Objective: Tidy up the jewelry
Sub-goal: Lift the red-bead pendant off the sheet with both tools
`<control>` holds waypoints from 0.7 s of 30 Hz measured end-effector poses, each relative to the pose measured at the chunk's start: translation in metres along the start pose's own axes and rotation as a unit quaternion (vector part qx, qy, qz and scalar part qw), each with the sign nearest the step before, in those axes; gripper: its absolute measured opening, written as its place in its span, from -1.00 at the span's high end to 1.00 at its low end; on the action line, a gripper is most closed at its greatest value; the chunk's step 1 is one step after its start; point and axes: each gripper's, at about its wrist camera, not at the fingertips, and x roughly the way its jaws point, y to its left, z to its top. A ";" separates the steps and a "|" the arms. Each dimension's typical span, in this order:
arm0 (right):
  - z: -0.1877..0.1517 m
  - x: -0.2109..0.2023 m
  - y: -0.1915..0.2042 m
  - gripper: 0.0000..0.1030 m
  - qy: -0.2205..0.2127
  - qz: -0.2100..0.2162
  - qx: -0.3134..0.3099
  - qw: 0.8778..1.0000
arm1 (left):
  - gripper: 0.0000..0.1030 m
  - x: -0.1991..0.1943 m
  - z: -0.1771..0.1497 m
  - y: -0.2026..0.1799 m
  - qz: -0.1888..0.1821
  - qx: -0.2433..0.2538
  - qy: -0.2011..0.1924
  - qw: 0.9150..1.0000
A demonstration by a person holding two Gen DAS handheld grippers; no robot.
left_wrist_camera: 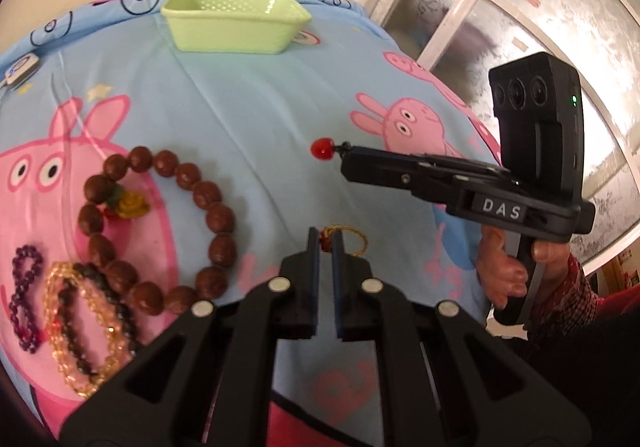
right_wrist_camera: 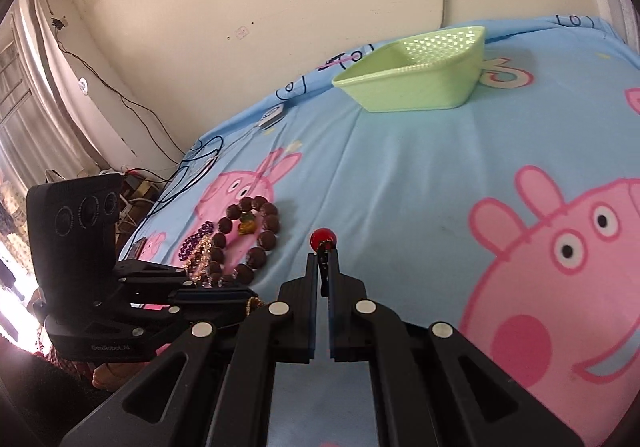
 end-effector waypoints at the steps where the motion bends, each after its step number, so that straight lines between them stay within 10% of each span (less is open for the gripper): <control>1: -0.001 -0.001 -0.001 1.00 0.000 -0.003 0.000 1.000 | 0.90 0.001 -0.001 -0.001 0.000 0.002 0.001 1.000; 21: -0.039 -0.033 -0.008 1.00 0.027 -0.028 0.015 0.999 | 0.90 0.021 -0.002 -0.004 -0.030 0.003 0.030 0.999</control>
